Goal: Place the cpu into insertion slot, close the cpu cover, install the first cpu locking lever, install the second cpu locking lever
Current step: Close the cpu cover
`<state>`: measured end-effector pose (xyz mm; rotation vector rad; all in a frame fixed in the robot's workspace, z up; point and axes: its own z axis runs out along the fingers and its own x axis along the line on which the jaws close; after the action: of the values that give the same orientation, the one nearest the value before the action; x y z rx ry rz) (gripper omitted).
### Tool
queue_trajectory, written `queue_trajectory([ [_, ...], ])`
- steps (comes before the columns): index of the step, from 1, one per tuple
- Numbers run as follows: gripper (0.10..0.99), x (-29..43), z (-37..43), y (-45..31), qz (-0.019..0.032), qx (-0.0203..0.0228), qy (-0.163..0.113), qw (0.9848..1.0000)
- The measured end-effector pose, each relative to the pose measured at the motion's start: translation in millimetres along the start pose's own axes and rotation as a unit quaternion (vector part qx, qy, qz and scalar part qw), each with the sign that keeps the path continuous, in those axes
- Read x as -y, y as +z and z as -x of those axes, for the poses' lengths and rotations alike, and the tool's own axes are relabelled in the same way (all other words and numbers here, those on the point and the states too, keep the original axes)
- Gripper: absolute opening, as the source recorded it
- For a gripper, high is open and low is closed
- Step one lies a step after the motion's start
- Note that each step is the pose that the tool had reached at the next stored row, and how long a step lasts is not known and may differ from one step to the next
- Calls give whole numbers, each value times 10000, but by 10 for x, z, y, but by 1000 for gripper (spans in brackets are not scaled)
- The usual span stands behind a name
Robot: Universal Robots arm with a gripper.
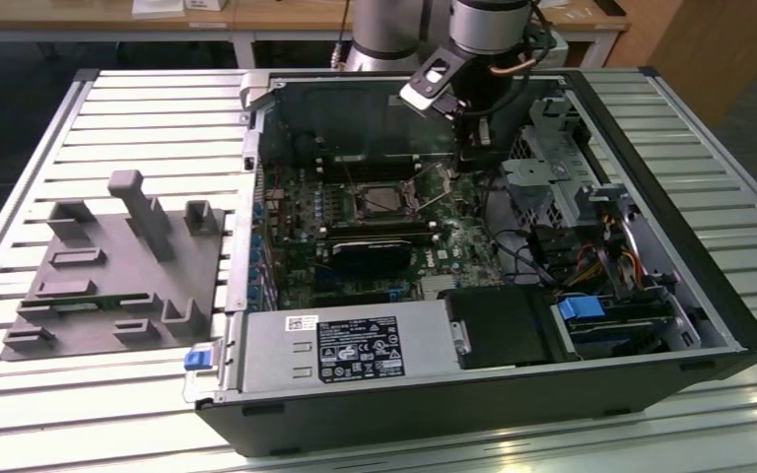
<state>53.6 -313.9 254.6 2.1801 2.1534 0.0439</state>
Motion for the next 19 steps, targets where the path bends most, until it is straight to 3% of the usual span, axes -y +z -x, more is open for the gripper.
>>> queue_trajectory([
  [12,106,-31,-6,144,-51,0,-2,10000],
  [19,106,-31,-6,168,-62,1,-3,10000],
])
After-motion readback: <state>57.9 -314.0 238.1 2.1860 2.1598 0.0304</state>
